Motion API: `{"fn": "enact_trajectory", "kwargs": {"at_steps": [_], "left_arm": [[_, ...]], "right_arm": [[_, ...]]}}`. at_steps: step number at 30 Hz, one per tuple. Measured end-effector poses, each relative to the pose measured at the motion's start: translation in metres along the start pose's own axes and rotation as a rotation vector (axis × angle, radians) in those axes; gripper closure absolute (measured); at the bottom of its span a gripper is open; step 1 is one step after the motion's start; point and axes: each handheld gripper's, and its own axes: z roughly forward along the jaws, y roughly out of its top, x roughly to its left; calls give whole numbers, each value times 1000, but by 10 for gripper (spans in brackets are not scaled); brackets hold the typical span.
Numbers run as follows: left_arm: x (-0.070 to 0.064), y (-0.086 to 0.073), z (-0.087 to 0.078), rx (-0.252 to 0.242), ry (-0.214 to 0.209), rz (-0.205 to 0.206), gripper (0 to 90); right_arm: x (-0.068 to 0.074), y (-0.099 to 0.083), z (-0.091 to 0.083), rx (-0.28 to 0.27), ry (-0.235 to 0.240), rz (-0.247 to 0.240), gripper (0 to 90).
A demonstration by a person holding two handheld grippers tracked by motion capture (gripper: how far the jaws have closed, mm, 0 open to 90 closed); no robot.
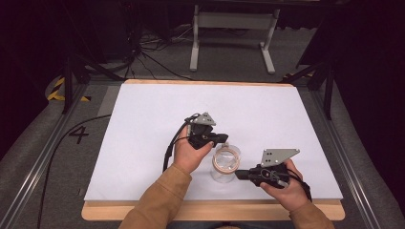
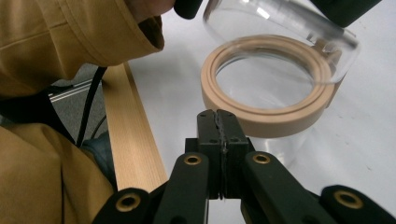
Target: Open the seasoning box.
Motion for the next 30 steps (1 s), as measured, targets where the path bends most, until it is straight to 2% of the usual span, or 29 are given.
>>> {"fn": "enact_trajectory", "kwargs": {"at_steps": [6, 13, 15, 19, 24, 30], "left_arm": [[1, 0, 0, 0, -6, -4, 899], [2, -1, 0, -9, -13, -4, 898], [2, 0, -2, -7, -13, -5, 885], [3, 1, -11, -31, -9, -4, 883], [3, 1, -28, -55, 19, 5, 885], [2, -3, -45, -74, 34, -11, 874]], "right_arm": [[-3, 4, 1, -31, -21, 17, 900], [-9, 12, -5, -105, -45, 41, 900], [-10, 12, -5, -106, -50, 44, 900], [-11, 12, -5, -108, -50, 45, 900], [-13, 14, -7, -122, -50, 39, 900], [-15, 18, -9, -148, -49, 31, 900]]}}
